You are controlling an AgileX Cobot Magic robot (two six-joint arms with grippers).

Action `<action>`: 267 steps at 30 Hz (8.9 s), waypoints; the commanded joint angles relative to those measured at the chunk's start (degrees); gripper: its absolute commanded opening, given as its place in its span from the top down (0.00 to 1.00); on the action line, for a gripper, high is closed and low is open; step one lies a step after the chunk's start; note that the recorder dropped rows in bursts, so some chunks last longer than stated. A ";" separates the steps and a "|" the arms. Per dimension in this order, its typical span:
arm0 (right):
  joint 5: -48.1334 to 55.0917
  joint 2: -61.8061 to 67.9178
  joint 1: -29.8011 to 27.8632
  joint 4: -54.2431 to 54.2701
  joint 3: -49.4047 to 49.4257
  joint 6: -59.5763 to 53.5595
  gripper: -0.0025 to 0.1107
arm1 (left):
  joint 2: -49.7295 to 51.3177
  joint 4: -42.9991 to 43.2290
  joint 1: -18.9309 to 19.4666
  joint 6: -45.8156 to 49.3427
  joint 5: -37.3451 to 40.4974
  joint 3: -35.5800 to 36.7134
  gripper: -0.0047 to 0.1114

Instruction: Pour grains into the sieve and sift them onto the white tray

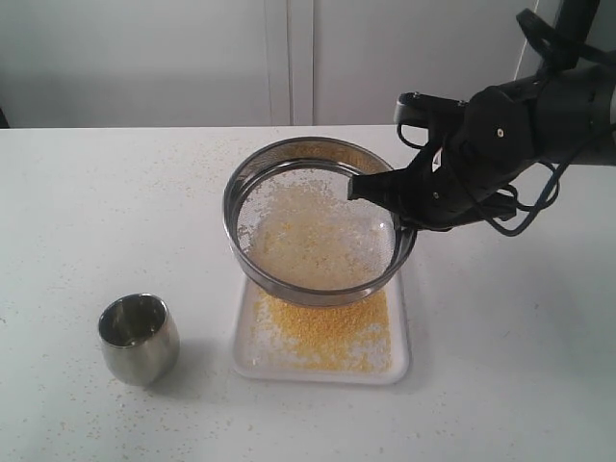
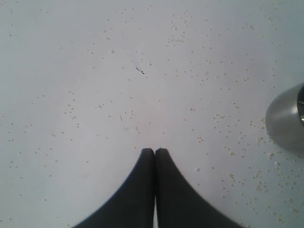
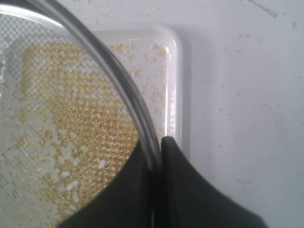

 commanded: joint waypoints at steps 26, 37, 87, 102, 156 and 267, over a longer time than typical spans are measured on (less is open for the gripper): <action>-2.15 1.66 0.02 -0.32 -0.24 -0.85 0.98 | -0.52 -0.12 0.13 -0.13 0.63 -0.22 0.96; -1.07 1.83 0.02 0.37 -0.24 -6.89 0.98 | -0.52 -0.12 0.13 -0.13 0.63 -0.22 0.96; 10.60 4.66 -31.28 18.84 -5.59 -26.52 0.98 | -0.52 -0.12 0.13 -0.13 0.63 -0.22 0.96; 6.42 9.79 -32.81 16.03 -5.59 -26.85 0.98 | -0.52 -0.12 0.13 -0.13 0.63 -0.22 0.96; 9.82 8.77 -32.54 15.05 -5.59 -24.12 0.46 | -0.52 -0.12 0.13 -0.13 0.63 -0.22 0.96; 4.79 -82.79 -15.15 8.73 30.40 -35.69 0.98 | -0.52 -0.12 0.13 -0.13 0.63 -0.22 0.96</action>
